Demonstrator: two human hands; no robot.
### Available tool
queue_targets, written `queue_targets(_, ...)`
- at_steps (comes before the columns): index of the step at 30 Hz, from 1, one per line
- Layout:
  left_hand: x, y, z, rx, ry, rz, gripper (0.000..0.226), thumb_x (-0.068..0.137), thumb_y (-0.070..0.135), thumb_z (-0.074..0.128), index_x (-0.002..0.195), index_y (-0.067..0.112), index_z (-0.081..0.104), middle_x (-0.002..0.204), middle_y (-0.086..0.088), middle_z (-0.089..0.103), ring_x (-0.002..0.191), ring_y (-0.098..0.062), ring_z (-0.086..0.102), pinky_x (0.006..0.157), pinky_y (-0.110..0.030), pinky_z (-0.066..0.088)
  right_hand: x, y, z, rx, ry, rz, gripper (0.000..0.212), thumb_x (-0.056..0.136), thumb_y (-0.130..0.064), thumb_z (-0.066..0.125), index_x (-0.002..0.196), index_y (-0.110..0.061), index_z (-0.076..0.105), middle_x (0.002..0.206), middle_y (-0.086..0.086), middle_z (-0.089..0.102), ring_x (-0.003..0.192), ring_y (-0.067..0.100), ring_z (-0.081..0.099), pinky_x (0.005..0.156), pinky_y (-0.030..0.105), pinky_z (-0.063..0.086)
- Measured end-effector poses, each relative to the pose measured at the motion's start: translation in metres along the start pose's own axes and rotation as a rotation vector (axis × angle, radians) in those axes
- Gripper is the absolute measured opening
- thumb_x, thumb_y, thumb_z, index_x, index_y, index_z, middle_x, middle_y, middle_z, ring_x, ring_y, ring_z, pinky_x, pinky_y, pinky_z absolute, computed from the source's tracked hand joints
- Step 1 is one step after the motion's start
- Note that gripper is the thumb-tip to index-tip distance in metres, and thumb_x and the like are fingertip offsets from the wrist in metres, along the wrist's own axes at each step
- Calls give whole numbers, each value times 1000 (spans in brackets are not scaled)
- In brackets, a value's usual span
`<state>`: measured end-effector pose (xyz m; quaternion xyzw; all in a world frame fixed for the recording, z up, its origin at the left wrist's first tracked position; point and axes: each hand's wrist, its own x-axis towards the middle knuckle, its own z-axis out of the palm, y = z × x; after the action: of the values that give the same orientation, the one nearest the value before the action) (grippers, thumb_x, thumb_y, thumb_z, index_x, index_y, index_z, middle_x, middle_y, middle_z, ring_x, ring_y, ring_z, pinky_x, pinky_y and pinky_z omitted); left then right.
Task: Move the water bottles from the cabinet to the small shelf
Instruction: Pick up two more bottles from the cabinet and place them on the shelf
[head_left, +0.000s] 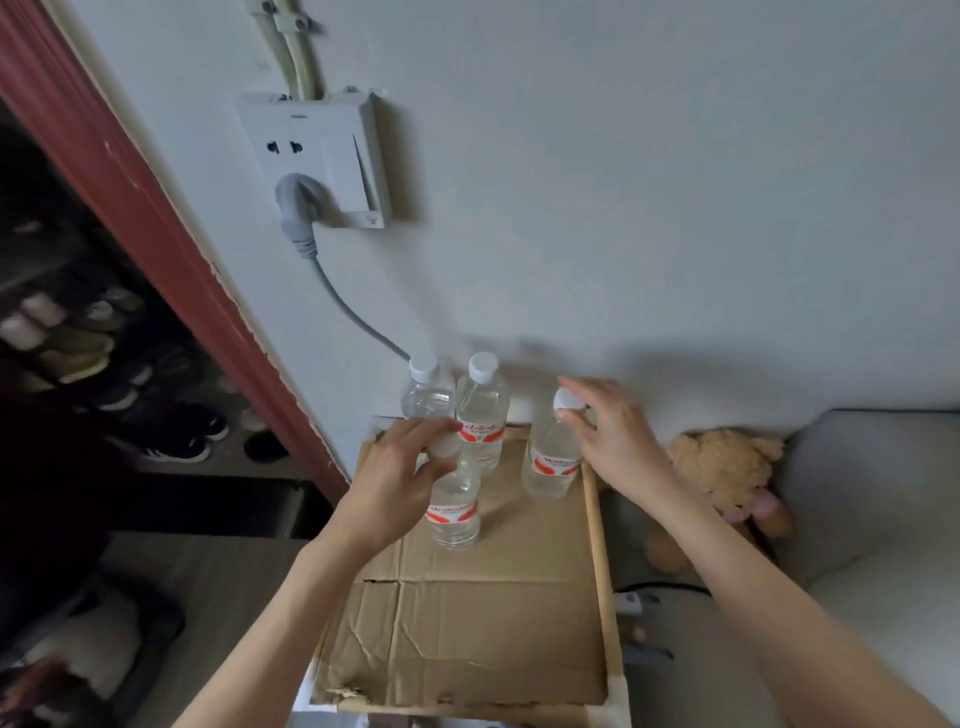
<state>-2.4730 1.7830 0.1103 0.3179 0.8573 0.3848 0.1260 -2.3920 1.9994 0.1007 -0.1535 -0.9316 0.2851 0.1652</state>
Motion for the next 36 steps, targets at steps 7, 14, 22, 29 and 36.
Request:
queue_targets(7, 11, 9, 8, 46, 34, -34, 36, 83, 4, 58, 116, 17, 56, 106, 6, 54, 98, -11, 44, 82, -2, 27, 31, 9, -2, 47, -85, -72, 34, 88, -9, 55, 122, -3, 53, 123, 14, 57, 118, 27, 47, 91, 13, 25)
queue_targets(14, 13, 12, 3, 77, 25, -39, 35, 84, 6, 58, 117, 17, 56, 97, 10, 52, 93, -13, 47, 76, -4, 31, 36, 7, -2, 36, -166, -85, 41, 90, -13, 51, 131, -9, 44, 132, 10, 49, 121, 24, 42, 96, 20, 28)
queue_targets(22, 18, 7, 1, 123, -7, 40, 33, 82, 8, 61, 112, 21, 59, 105, 11, 53, 89, -18, 48, 75, -18, 34, 33, 10, -9, -63, -201, -156, 38, 91, -3, 46, 128, -10, 48, 129, 6, 50, 118, 22, 45, 95, 24, 31)
queue_targets(29, 20, 8, -8, 139, -45, -16, 43, 81, 21, 65, 121, 16, 53, 113, -1, 54, 100, -19, 51, 90, -32, 42, 42, -5, -5, -147, -178, -30, 36, 87, -24, 56, 119, -8, 52, 116, 9, 51, 107, 24, 50, 83, 25, 33)
queue_targets(36, 24, 5, -13, 99, -121, 50, 39, 85, -2, 53, 117, 20, 58, 118, 1, 57, 97, -15, 52, 77, -10, 34, 45, -8, -12, -95, -300, -43, 35, 91, -13, 49, 126, -15, 51, 127, 4, 51, 115, 20, 48, 96, 28, 35)
